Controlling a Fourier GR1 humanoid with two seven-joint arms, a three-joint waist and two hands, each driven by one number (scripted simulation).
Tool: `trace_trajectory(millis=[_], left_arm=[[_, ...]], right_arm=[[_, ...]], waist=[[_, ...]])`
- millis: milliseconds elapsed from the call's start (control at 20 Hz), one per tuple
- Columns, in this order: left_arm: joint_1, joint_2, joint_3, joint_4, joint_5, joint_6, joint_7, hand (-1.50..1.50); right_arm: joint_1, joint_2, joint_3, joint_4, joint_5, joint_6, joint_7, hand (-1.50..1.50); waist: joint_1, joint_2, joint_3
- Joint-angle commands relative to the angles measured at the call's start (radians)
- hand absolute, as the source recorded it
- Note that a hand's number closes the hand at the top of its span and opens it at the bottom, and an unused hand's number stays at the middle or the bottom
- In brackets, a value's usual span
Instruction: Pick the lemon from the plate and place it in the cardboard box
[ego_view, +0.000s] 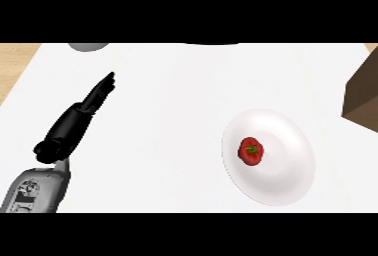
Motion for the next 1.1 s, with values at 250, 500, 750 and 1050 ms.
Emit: trace_trajectory(millis=[250, 500, 750, 1050], left_arm=[[-0.004, 0.0, -0.001, 0.012, -0.016, -0.002, -0.024, 0.0], [-0.039, -0.039, -0.019, -0.012, -0.016, 0.014, 0.05, 0.0], [-0.033, -0.016, -0.007, -0.01, -0.007, -0.008, 0.024, 0.0], [-0.013, -0.011, 0.007, 0.0, -0.004, -0.007, 0.012, 0.0]], right_arm=[[-0.119, -0.097, 0.117, 0.389, 0.18, 0.055, -0.2, 1.5], [-0.188, -0.086, 0.155, 0.467, 0.194, 0.13, -0.427, -1.5], [-0.211, -0.042, -0.007, 0.533, 0.008, 0.131, -0.527, -1.5], [-0.3, 0.015, -0.288, 0.715, -0.308, 0.313, -0.32, -1.5]], waist=[[0.021, 0.011, 0.001], [0.015, 0.005, 0.002], [0.009, 0.004, 0.005], [0.0, -0.002, 0.004]])
